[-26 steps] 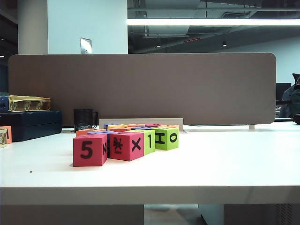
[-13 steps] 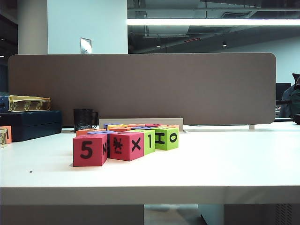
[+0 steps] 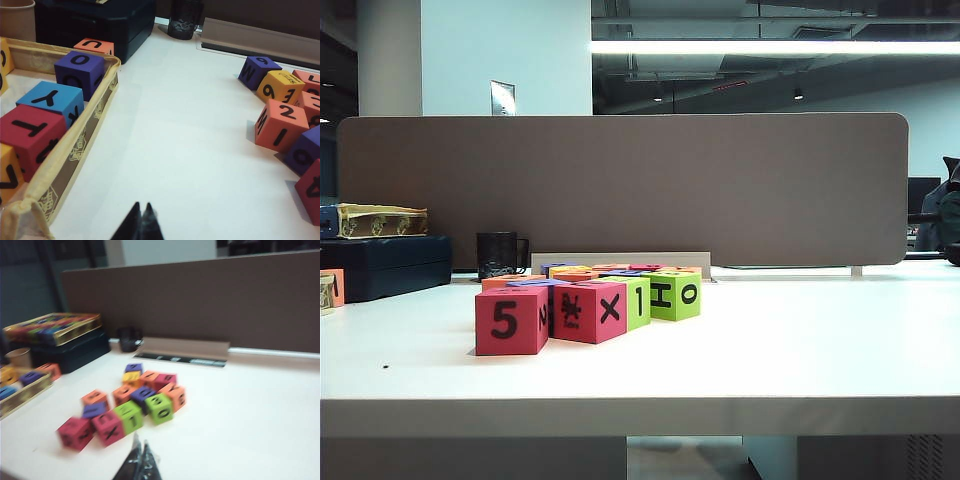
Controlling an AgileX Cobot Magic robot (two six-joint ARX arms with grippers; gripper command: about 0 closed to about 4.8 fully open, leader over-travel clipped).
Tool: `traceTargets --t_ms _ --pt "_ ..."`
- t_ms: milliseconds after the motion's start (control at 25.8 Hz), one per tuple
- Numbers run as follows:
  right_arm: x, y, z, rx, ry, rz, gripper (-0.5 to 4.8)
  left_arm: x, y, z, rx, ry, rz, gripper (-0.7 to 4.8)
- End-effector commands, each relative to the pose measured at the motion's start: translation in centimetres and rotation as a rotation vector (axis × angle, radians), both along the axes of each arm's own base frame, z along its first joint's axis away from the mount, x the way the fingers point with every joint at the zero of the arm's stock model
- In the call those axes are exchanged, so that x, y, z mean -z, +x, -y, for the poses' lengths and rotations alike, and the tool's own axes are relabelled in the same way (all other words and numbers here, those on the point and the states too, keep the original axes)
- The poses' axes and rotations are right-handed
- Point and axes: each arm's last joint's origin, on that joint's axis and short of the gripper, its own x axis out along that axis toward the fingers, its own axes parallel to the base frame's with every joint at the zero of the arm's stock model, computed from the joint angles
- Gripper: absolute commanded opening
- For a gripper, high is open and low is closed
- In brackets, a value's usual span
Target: Select the appropriate blocks from the scattered letter blocks on the table and arrange them in a row to spell out "23".
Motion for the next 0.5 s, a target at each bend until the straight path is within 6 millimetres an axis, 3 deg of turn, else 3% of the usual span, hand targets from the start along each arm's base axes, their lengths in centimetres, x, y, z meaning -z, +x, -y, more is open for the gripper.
traceTargets --t_ms 39,310,504 --pt "0.28 -0.80 -0.29 -0.115 0.004 -0.060 -0.01 0.04 -0.01 0.01 0.002 -0.004 -0.007 -0.06" --pt "-0.11 -1.22 -0.78 -0.331 -0.003 -0.017 -0.01 0.04 -0.01 0.01 0.002 -0.004 -0.007 -0.06" --pt "-0.01 -1.14 -0.71 -0.296 -0.001 -0.027 -0.01 0.02 -0.01 -0.01 -0.005 -0.003 -0.005 -0.05"
